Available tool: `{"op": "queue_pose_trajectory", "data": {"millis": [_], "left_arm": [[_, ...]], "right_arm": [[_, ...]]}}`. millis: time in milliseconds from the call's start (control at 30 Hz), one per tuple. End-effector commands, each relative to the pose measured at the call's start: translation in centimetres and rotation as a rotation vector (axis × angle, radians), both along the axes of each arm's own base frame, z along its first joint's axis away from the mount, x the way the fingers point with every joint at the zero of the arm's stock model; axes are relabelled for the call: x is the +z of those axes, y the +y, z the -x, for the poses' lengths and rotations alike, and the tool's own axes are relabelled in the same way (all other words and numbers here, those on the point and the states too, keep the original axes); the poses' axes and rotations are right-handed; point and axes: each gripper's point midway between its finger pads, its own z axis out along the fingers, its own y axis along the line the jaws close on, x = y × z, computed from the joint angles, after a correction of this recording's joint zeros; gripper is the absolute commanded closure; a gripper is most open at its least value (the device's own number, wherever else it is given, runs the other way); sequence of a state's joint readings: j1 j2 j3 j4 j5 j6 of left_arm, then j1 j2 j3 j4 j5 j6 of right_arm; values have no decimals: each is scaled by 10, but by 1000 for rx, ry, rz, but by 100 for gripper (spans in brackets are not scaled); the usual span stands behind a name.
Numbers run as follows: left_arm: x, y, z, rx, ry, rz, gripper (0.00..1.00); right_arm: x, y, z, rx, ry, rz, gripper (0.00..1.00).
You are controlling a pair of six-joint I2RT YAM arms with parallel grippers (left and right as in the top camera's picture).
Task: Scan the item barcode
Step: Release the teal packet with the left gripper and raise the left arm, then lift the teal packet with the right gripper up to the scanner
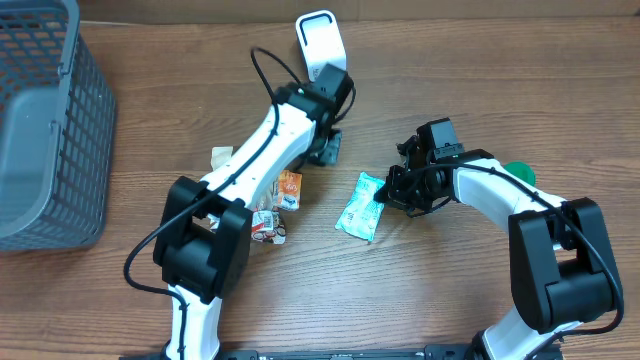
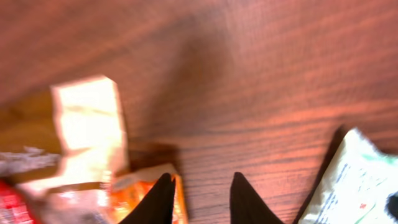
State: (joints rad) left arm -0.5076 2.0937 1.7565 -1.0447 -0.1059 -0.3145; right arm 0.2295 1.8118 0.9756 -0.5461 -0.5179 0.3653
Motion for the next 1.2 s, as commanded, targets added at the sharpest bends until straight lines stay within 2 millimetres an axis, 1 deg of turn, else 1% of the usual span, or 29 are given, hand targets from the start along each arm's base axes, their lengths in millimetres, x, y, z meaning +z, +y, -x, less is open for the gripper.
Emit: {"op": "queue_pose_trajectory", "data": {"millis": [0, 100, 167, 300, 367, 400, 500, 533, 567, 600, 633, 733, 833, 1000, 1067, 1167], "left_arm": [[50, 28, -28, 78, -126, -2, 73], [59, 58, -42, 151, -138, 3, 72], [58, 79, -47, 200, -125, 17, 70], [56, 123, -50, 293, -94, 11, 69], [56, 140, -52, 331, -92, 9, 69], [56, 148, -53, 350, -91, 10, 68], [55, 163, -54, 384, -87, 22, 66], [55, 168, -55, 394, -88, 21, 61], [55, 172, -55, 403, -88, 19, 44], [55, 177, -55, 413, -87, 19, 0], [55, 180, -56, 420, -88, 19, 0], [55, 186, -56, 434, -89, 19, 0], [55, 186, -56, 435, -89, 19, 0], [55, 186, -56, 435, -89, 19, 0], [55, 186, -56, 434, -89, 19, 0], [55, 186, -56, 434, -89, 19, 0]], "right_arm": [[-5, 1, 2, 46, -16, 6, 96], [-5, 1, 2, 77, -36, 10, 96], [-5, 1, 2, 77, -36, 9, 96], [-5, 2, 1, 77, -43, 8, 95], [-5, 2, 0, 77, -49, 7, 94], [-4, 2, -2, 77, -54, 6, 96], [-3, 3, -6, 76, -74, 2, 96], [-1, 4, -8, 76, -80, 1, 96], [2, 4, -10, 76, -87, -1, 96], [8, 5, -14, 76, -98, -3, 96], [15, 6, -18, 76, -109, -5, 96], [50, 9, -34, 104, -199, -10, 96], [92, 9, -52, 124, -319, 7, 96], [163, -2, -79, 99, -452, 100, 97], [195, -7, -88, 130, -519, 146, 97], [252, -16, -100, 147, -645, 222, 97]]}}
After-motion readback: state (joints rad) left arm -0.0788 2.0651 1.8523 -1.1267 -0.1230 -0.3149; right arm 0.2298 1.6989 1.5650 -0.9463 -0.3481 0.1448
